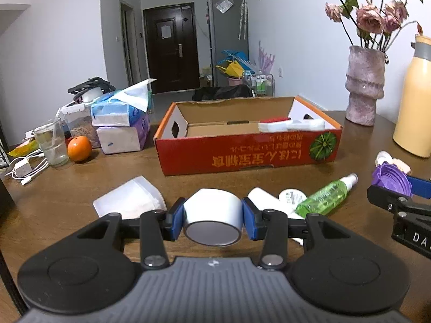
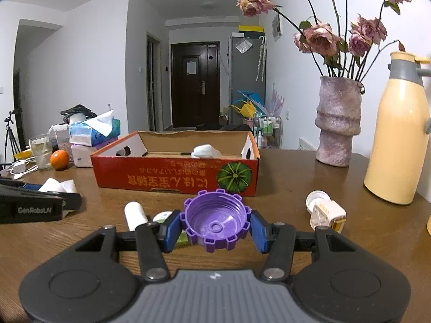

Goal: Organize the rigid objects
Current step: 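Carry the tape roll with the left tool while the right tool carries the purple cap to the box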

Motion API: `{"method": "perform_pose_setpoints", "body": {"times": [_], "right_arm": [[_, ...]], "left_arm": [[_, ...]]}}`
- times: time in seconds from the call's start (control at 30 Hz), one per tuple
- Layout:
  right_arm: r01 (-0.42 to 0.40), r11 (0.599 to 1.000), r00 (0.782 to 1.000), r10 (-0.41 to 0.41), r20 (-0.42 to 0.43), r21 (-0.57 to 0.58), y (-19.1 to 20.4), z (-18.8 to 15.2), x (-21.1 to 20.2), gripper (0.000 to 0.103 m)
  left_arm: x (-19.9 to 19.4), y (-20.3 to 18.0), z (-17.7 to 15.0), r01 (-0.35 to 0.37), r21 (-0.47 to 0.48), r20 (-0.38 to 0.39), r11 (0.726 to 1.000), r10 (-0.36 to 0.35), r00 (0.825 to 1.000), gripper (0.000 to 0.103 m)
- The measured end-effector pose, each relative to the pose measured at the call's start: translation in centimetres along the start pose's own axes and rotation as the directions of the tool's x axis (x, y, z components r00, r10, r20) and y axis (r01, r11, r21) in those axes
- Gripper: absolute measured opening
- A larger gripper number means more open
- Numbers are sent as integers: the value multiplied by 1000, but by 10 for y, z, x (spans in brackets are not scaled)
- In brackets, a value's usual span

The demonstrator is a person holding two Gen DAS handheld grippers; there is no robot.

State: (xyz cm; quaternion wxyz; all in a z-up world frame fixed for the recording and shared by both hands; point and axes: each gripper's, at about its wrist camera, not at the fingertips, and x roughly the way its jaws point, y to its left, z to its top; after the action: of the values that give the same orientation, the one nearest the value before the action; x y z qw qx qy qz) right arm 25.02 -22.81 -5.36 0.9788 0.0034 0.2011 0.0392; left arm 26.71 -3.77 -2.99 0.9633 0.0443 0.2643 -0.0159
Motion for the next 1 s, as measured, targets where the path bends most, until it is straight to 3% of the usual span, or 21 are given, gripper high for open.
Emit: {"method": "perform_pose_setpoints", "body": {"times": [0.47,1.0], "right_arm": [[24,999,998,-26,62,26,0,34,9,53],[4,996,994,-13,108,88,2,65,44,53]], "left_arm": [[2,2,33,-1,-43,47,999,3,999,45],[37,0,65,-9,-94,49,996,13,999,45]]}}
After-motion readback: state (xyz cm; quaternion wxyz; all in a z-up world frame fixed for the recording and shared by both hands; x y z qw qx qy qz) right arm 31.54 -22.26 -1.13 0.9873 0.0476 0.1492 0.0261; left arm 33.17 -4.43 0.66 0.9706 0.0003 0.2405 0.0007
